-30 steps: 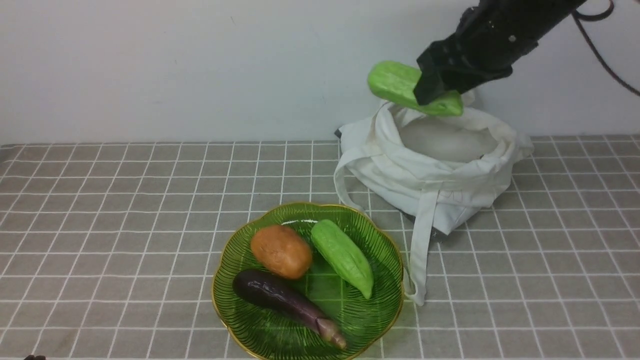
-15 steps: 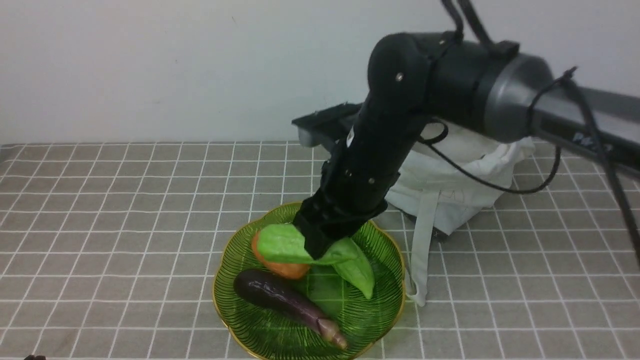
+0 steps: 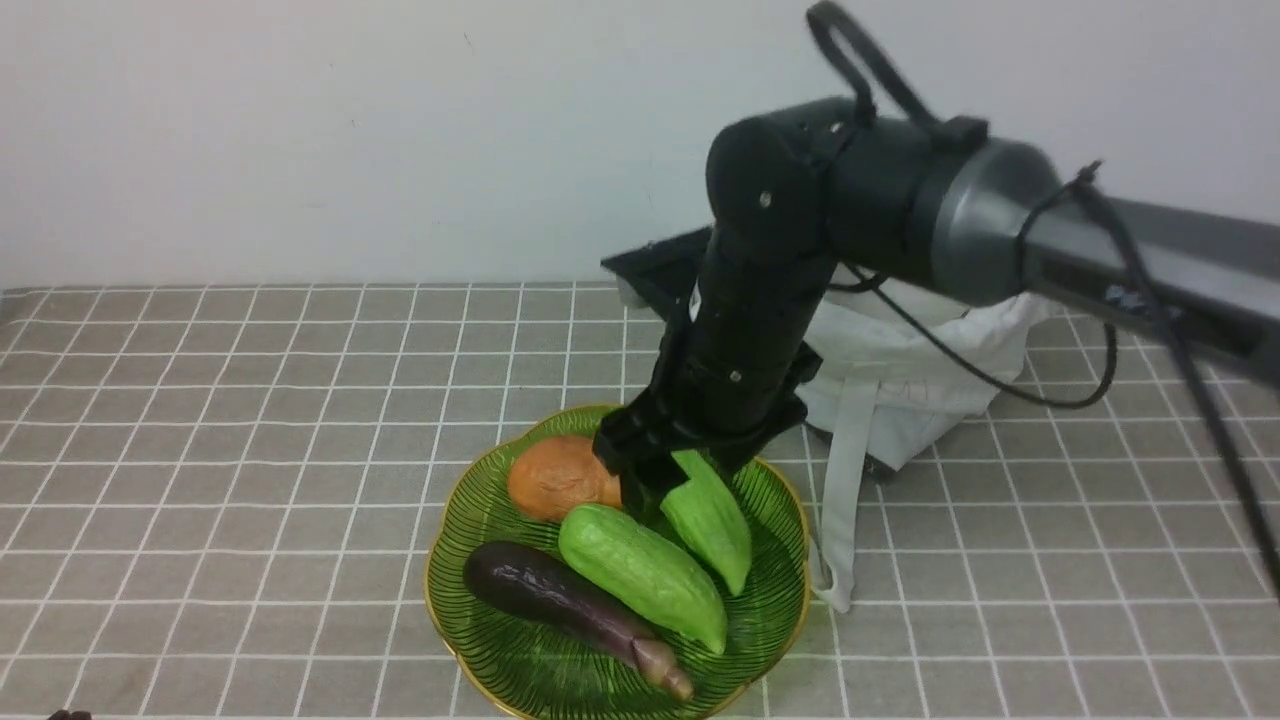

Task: Take vegetables from bag on grey coffee tablecloth place on plate.

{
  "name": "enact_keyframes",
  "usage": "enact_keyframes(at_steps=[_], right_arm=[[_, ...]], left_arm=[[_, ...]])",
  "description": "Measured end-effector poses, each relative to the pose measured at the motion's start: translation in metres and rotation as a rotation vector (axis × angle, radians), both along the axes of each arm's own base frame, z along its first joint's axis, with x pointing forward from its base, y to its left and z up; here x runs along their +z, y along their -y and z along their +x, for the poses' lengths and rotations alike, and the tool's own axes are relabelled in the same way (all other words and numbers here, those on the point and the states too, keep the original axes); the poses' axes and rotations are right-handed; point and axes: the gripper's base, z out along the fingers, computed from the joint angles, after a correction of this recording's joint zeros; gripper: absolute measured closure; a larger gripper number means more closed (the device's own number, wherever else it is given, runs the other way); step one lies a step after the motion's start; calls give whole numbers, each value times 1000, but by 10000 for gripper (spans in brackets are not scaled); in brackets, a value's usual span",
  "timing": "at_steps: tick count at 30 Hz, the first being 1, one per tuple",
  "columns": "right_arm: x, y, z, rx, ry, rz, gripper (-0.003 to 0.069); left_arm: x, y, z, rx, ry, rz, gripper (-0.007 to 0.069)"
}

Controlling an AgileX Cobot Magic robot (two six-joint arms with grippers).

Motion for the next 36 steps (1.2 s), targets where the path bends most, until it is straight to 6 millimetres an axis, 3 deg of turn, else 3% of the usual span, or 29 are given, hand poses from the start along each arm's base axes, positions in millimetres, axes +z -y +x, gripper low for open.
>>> enact_keyframes(at_steps=[1,2,6,7,8,12,14,16,17,20,21,22,24,25,27,28,31,36], right_arm=[[15,4,-4,-4,29,17,102],[15,4,-4,-5,31,15,105],[100,34,-34,-39,224,99,241],[108,38,-38,-45,241,110,249],[141,55,-56,-69,321,149,312],[210,105,-108,-157,521,231,529],[230,133,-138,-197,598,266,617],[235,147,-154,-216,624,282,641],[238,169,-180,-239,665,305,662],[230,200,-218,-255,754,370,671],[221,216,-239,-261,823,423,673],[214,217,-240,-260,823,417,673],[194,246,-278,-252,1012,554,673],[189,250,-283,-249,1038,575,673],[158,274,-315,-262,1182,702,673],[156,276,-317,-265,1186,714,673],[114,298,-342,-339,1247,827,673],[88,296,-336,-376,1213,819,673]], left_arm=[[0,0,0,0,0,0,629],[0,0,0,0,0,0,629],[0,0,0,0,0,0,629],[0,0,0,0,0,0,629],[0,0,0,0,0,0,629],[0,0,0,0,0,0,629],[0,0,0,0,0,0,629],[0,0,0,0,0,0,629],[0,0,0,0,0,0,629],[0,0,0,0,0,0,629],[0,0,0,0,0,0,629],[0,0,0,0,0,0,629],[0,0,0,0,0,0,629],[0,0,0,0,0,0,629],[0,0,0,0,0,0,629],[0,0,0,0,0,0,629],[0,0,0,0,0,0,629],[0,0,0,0,0,-1,629]])
